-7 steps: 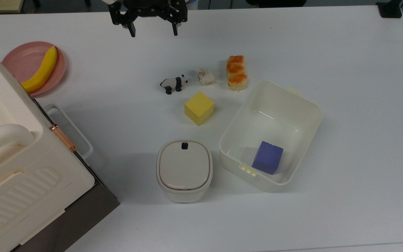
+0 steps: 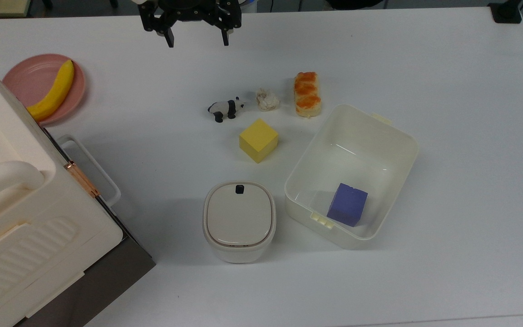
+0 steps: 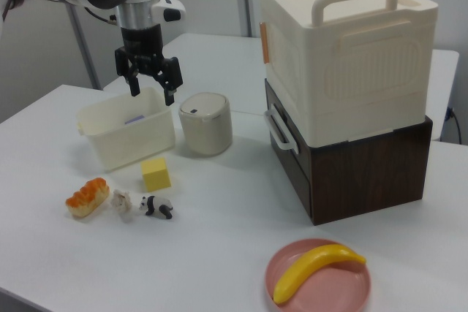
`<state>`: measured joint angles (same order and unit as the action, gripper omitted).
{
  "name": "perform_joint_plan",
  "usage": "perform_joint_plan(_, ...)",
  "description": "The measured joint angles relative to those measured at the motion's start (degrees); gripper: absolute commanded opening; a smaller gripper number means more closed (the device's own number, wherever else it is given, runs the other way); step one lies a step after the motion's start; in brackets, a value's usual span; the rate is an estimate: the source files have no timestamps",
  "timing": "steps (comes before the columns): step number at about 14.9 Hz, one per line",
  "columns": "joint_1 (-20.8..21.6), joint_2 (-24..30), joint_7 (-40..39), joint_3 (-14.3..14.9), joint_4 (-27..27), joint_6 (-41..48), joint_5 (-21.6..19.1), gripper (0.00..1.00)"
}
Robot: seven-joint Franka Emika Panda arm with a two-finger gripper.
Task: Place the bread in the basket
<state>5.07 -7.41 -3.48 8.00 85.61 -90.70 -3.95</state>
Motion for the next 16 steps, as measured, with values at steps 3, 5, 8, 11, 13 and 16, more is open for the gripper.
perform_joint_plan(3,0.01,0.0,-0.01,-0.05,0.0,0.0,-0.02,1.0)
perform_joint_plan(5,0.03,0.0,-0.01,-0.22,0.0,0.0,-0.02,1.0)
perform_joint_plan(8,0.68,0.0,-0.02,-0.35,0.06,0.0,-0.02,1.0)
perform_joint_plan(11,3.8,0.08,0.39,-0.22,1.16,0.0,-0.02,1.0)
perform_joint_plan(13,6.48,0.77,1.35,0.23,3.27,-0.12,-0.02,1.0)
perform_joint_plan(16,10.47,1.72,3.19,0.39,7.4,-1.74,-0.02,1.0)
